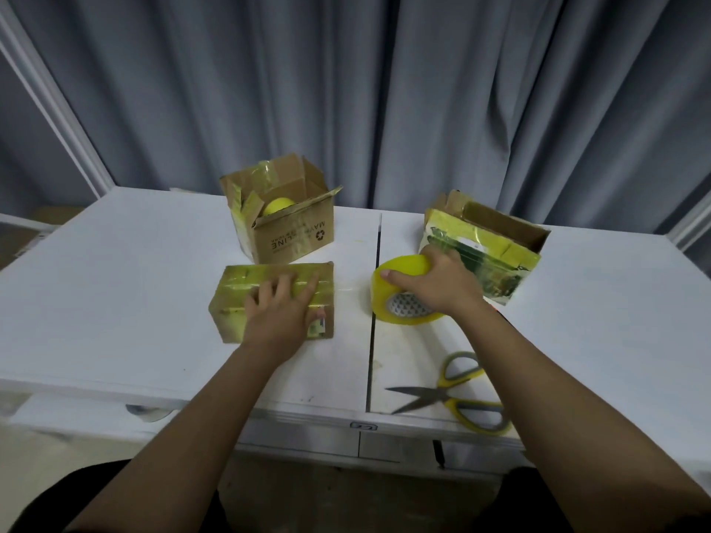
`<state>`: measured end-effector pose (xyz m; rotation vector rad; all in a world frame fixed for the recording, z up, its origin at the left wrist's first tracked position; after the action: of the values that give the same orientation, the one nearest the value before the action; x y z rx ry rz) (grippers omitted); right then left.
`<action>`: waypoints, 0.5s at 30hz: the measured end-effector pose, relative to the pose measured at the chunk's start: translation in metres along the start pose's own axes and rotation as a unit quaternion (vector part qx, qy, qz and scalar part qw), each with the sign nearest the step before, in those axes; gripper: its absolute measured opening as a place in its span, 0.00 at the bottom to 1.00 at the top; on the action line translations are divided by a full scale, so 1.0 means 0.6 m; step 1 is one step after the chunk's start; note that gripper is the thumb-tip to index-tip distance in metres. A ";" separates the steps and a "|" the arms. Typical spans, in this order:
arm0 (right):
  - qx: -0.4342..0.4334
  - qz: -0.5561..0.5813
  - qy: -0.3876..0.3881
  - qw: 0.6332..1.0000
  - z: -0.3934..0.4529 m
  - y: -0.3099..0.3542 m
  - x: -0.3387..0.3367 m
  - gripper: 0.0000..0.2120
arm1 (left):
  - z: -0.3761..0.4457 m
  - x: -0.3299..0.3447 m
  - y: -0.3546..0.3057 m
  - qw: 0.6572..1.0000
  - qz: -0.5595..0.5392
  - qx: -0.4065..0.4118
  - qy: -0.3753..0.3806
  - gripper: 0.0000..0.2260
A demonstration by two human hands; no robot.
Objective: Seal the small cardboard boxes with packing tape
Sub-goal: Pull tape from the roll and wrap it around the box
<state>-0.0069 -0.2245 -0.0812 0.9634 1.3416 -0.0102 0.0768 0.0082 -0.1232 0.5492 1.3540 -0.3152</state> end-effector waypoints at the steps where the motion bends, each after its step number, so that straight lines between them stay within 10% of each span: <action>1: -0.015 -0.040 0.001 0.999 -0.002 0.001 -0.003 0.40 | 0.009 0.003 -0.001 1.000 -0.015 0.013 0.006 0.26; 15: 0.055 0.367 0.186 0.910 -0.109 -0.025 -0.020 0.06 | 0.105 0.002 -0.035 0.984 -0.109 0.140 -0.013 0.26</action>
<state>-0.0708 -0.2018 -0.0748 1.5761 1.2469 0.7116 0.1189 -0.0434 -0.1210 0.6273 1.3562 -0.6971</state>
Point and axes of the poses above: each hand's wrist, its own z-axis towards the middle knuckle, its own x-axis out of the palm, y = z × x, the point moved 5 cm from there along z, towards the middle knuckle, and after that the axes turned 10 degrees about z, right-handed, at the moved point
